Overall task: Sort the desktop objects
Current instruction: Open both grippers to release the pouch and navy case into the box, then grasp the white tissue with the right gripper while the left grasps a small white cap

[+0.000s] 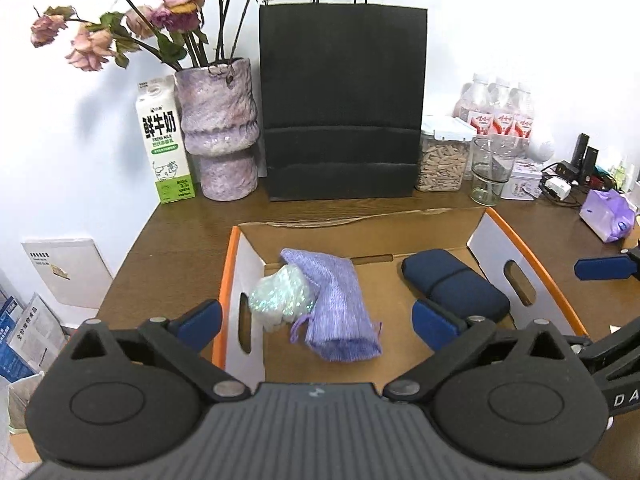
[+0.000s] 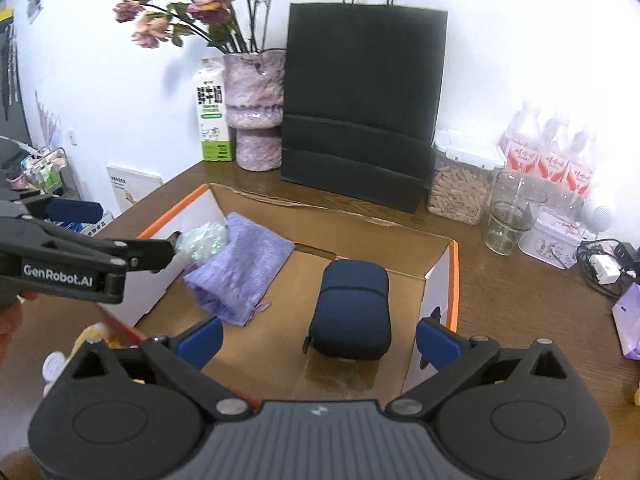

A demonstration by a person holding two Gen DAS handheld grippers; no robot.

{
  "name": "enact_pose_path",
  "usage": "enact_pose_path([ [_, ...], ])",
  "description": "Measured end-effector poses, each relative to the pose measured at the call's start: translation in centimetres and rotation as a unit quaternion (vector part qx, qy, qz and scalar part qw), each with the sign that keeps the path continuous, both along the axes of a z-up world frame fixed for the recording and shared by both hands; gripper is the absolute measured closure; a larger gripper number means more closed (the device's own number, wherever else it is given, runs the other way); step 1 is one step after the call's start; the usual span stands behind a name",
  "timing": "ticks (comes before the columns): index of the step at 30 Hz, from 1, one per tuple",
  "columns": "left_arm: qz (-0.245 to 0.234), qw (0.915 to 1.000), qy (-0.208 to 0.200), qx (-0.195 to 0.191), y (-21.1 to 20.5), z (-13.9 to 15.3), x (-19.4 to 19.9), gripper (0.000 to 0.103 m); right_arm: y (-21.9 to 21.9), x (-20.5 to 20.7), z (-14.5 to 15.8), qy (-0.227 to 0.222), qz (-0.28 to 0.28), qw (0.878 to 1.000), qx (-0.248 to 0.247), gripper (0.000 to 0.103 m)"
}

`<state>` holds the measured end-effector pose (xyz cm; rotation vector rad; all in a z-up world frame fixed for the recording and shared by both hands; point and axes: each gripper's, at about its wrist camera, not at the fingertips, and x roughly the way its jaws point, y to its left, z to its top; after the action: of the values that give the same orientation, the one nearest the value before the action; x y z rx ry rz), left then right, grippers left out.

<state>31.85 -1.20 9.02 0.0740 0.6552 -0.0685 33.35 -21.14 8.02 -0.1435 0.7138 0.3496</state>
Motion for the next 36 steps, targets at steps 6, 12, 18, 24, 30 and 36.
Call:
enact_pose_path([
  [6, -0.015, 0.9997, -0.017, -0.001, 0.5, 0.4, -3.6, 0.000, -0.4, -3.5, 0.5, -0.017, 0.010, 1.000, -0.001, 0.000],
  [12, -0.024, 0.9992, -0.033, -0.007, 1.1, 0.1, -7.1, 0.000, -1.0, -7.4, 0.4, -0.040, 0.019, 0.999, -0.003, 0.000],
  [18, -0.028, 0.9988, -0.035, -0.019, 1.9, -1.1, -10.2, 0.000, -1.8, -11.3, -0.3, -0.056, 0.022, 0.998, 0.011, 0.000],
  [24, -0.023, 0.9986, -0.038, -0.029, 2.5, -2.8, -13.3, 0.000, -2.2, -14.8, -1.9, -0.061, 0.022, 0.998, 0.019, 0.000],
  [30, -0.012, 0.9984, -0.043, -0.034, 2.9, -4.7, -16.3, 0.000, -2.1, -17.7, -3.7, -0.061, 0.018, 0.998, 0.023, 0.000],
  [36, 0.003, 0.9982, -0.038, -0.046, 3.4, -6.4, -19.0, 0.000, -2.0, -20.4, -5.1, -0.063, 0.016, 0.997, 0.033, 0.000],
])
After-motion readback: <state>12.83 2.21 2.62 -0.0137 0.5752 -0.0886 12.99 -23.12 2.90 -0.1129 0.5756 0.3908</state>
